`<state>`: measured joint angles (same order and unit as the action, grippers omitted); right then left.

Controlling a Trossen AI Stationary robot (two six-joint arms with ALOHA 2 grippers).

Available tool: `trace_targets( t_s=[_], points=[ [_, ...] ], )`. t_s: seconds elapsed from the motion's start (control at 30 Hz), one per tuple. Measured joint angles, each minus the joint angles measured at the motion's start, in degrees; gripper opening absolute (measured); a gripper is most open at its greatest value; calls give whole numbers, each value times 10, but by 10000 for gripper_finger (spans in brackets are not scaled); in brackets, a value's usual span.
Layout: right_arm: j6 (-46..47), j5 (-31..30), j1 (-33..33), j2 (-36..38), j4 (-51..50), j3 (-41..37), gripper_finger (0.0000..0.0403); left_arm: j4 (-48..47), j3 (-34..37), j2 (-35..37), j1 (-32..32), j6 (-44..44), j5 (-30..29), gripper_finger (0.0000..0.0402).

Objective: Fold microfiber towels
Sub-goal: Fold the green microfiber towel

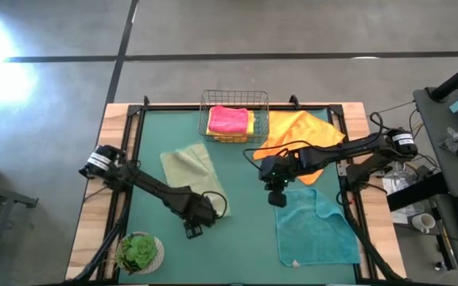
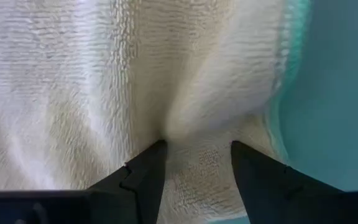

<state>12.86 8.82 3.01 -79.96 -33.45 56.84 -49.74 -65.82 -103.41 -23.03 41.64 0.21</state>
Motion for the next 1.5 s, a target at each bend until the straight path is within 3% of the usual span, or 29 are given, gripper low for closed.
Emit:
trace_targets(
  t_s=[0.27,0.5,0.8,0.97,1.23,1.5],
  points=[
    [-15,1,1,0,46,0,9,-54,-70,42,-37,5,-2,166],
    [-68,6,9,0,117,0,9,-63,-78,49,-122,61,-8,166],
    [-99,78,15,-32,216,0,9,-62,-77,34,-196,88,-133,166],
    [-92,82,15,-68,221,0,13,-46,-70,29,-199,90,-143,166],
    [-144,83,24,-147,227,50,59,-29,-54,20,-197,90,-143,167],
    [-216,112,45,-256,178,185,131,-30,-38,19,-197,90,-147,167]
  ],
)
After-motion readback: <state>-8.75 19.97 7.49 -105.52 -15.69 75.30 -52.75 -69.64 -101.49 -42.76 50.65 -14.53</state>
